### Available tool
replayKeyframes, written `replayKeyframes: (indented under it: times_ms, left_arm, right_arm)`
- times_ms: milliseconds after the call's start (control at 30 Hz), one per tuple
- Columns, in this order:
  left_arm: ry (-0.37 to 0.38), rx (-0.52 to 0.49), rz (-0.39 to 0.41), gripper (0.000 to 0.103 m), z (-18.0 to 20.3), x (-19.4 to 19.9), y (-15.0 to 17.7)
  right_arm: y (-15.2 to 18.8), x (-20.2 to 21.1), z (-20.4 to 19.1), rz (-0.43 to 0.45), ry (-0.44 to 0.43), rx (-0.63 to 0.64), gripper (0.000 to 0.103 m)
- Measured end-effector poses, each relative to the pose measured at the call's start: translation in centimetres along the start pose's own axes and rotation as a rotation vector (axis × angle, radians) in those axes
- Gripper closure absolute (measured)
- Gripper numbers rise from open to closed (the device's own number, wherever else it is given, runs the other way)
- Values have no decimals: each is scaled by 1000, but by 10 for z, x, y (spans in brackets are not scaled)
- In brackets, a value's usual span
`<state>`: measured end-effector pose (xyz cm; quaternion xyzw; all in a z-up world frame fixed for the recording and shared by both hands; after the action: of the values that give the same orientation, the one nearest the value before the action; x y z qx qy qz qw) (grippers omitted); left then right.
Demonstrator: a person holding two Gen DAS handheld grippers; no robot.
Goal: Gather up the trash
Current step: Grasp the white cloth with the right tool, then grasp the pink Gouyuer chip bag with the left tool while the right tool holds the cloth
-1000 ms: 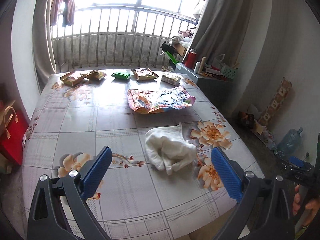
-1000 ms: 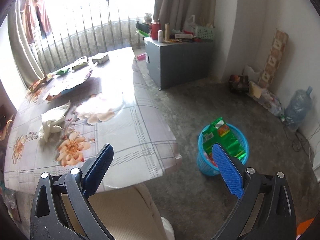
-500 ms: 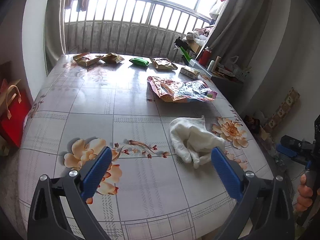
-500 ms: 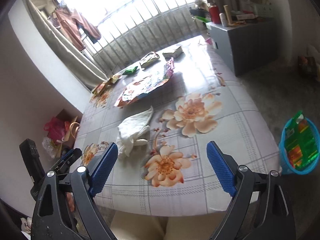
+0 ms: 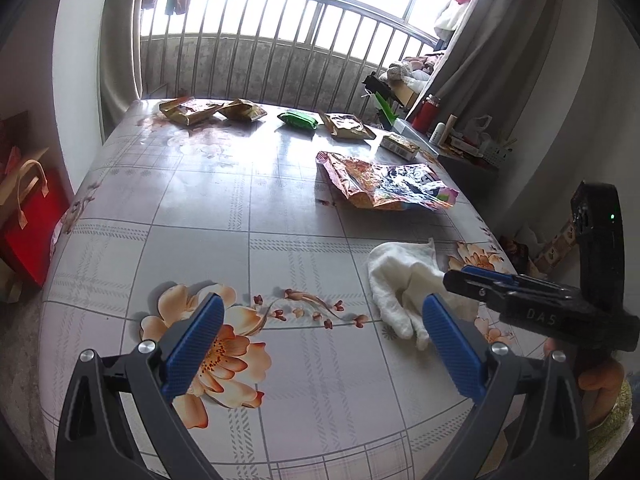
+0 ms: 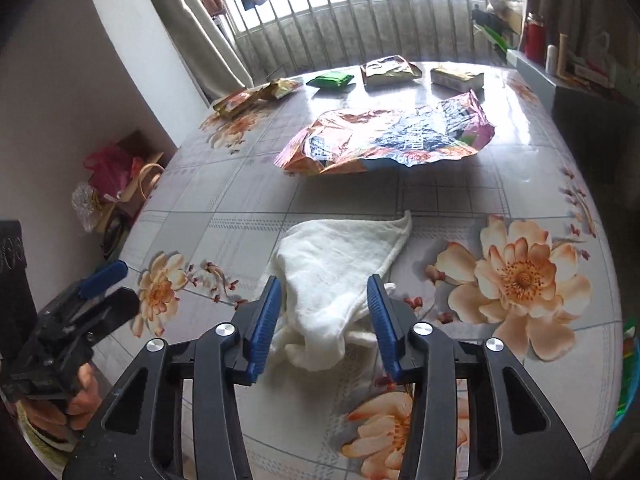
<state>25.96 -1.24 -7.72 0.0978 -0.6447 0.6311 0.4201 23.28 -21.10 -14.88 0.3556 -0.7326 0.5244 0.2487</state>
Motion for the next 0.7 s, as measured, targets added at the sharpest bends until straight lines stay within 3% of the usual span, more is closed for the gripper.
replayKeyframes:
  times_ms: [33, 133, 400, 567, 700]
  left_arm:
    - [3, -5, 2, 6, 1, 0, -4]
    - [12, -26, 10, 6, 4, -4, -20]
    - [14, -127, 15, 6, 25, -40, -75]
    - [-10, -397, 18, 6, 72, -73, -92]
    - [-101, -670, 33, 6, 107, -110, -91]
  right_arm:
    - [4, -5, 0, -16, 7, 11, 91]
    - [13, -7, 6, -33, -27, -21, 96]
    - [29, 26, 52, -5, -17, -125, 98]
    - [43, 51, 98, 10, 4, -219, 98]
    - [55, 64, 126, 16, -4, -301, 98]
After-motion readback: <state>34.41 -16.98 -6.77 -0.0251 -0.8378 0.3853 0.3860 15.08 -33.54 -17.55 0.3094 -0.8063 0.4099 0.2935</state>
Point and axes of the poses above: each gripper's, at about its wrist camera, not at the fingertips, and x roughly against the way its jaws point, z to its right, y to its underside, the point moved 10 cm from there along -x, roughly the way its jaws point, and after that the axes turned 9 degrees about -x, right-handed, at the moved point
